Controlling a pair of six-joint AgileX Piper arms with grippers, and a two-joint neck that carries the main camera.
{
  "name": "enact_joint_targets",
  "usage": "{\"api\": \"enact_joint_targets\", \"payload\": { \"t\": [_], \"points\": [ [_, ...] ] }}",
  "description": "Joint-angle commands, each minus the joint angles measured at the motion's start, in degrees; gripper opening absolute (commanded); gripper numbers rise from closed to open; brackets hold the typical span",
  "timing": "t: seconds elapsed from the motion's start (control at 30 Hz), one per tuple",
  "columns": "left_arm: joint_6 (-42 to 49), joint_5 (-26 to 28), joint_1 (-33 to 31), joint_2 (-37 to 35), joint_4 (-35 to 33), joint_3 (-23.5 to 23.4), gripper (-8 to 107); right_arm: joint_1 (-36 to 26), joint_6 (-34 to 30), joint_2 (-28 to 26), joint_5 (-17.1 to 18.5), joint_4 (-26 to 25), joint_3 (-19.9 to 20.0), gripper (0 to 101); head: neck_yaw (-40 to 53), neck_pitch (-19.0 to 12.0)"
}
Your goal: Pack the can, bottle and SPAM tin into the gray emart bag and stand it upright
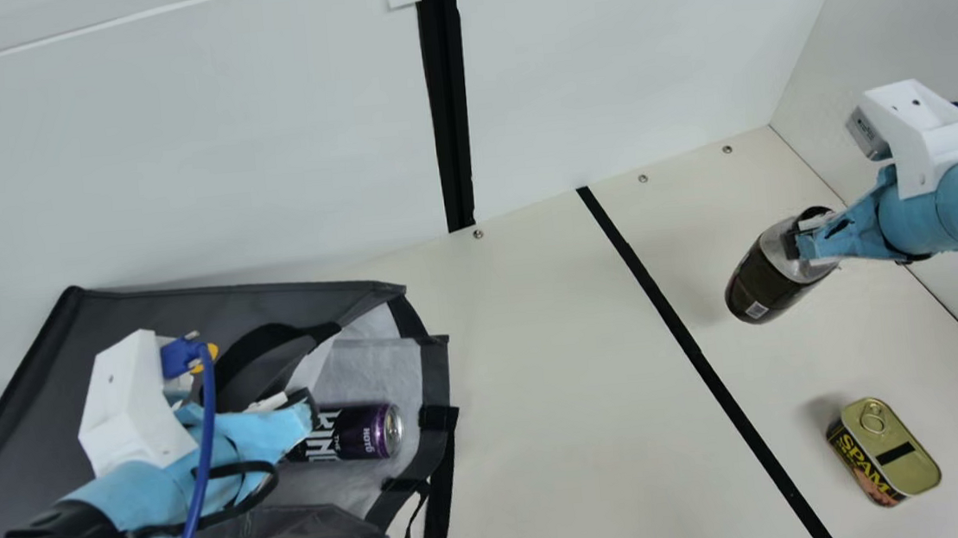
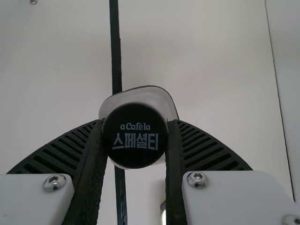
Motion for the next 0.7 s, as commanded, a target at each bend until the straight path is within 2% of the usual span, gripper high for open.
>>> {"api": "enact_joint_targets", "payload": {
  "t": [0.0, 0.2, 0.67],
  "points": [
    [0.0, 0.0, 0.0, 0.0, 0.0, 0.0, -8, 0.25, -0.86, -0.92, 0.64, 0.41, 0.48, 0, -0.05, -1.3],
    [0.0, 0.0, 0.0, 0.0, 0.0, 0.0, -8, 1.38, -2.83, -4.09, 2.54, 0.98, 2.34, 0, -0.05, -1.3],
    [0.0, 0.0, 0.0, 0.0, 0.0, 0.0, -8, 7.89, -4.36, -11.51, 2.54, 1.05, 8.98, 0, -0.05, -1.3]
  ]
}}
